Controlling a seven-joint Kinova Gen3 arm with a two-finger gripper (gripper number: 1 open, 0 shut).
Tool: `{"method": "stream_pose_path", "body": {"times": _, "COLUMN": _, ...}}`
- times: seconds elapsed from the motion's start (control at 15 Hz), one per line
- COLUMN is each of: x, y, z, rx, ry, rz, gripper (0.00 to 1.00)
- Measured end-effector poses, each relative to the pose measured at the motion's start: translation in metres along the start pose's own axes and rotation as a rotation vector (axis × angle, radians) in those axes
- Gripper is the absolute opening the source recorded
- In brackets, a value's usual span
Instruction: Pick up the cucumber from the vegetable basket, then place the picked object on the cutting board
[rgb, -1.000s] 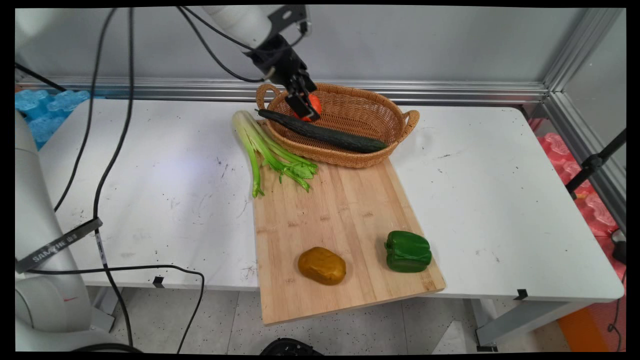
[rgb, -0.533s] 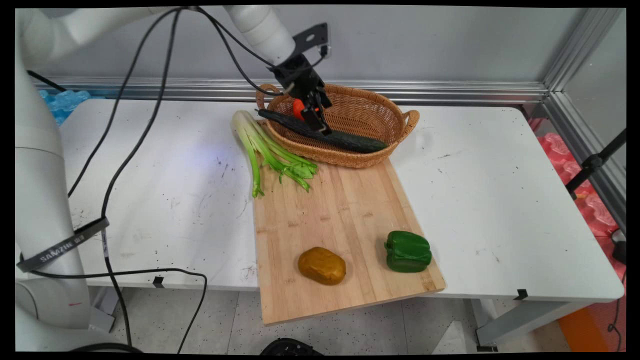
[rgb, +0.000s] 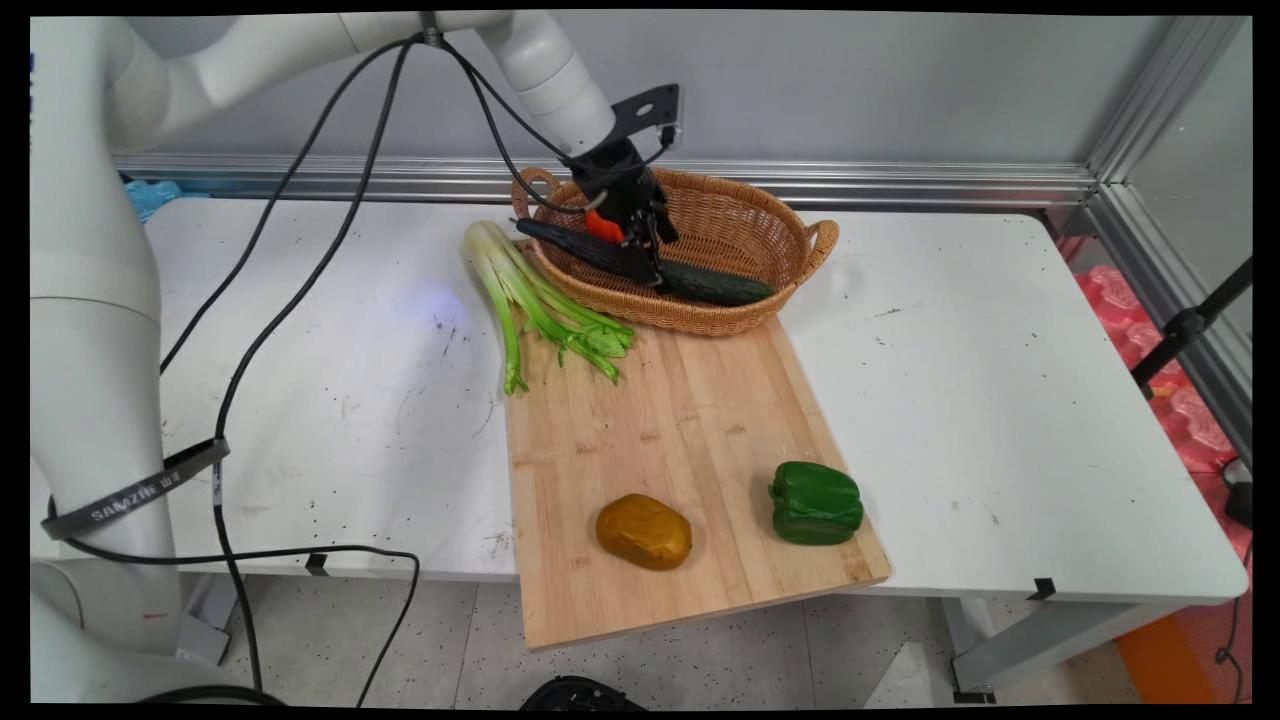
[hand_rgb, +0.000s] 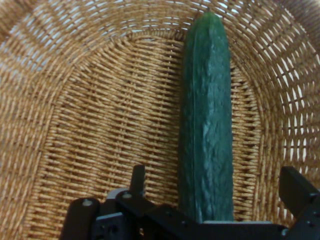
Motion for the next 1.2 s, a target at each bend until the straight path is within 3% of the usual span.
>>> {"method": "stream_pose_path", "body": {"times": 0.2, "x": 0.0, "y": -0.004, "z": 0.007, "rx": -0.012, "ry": -0.008, "rz": 0.023, "gripper": 1.0}}
{"method": "stream_pose_path", "body": {"times": 0.27, "x": 0.0, "y": -0.005, "z": 0.01, "rx": -0.017, "ry": -0.01, "rz": 0.033, "gripper": 0.0}}
{"method": "stream_pose_path", "body": {"times": 0.8, "x": 0.008, "y": -0.012, "z": 0.011, "rx": -0.032, "ry": -0.009, "rz": 0.095, "gripper": 0.0}}
{"method": "stream_pose_path", "body": {"times": 1.2, "x": 0.022, "y": -0.011, "z": -0.023, "rx": 0.001, "ry": 0.002, "rz": 0.131, "gripper": 0.0}}
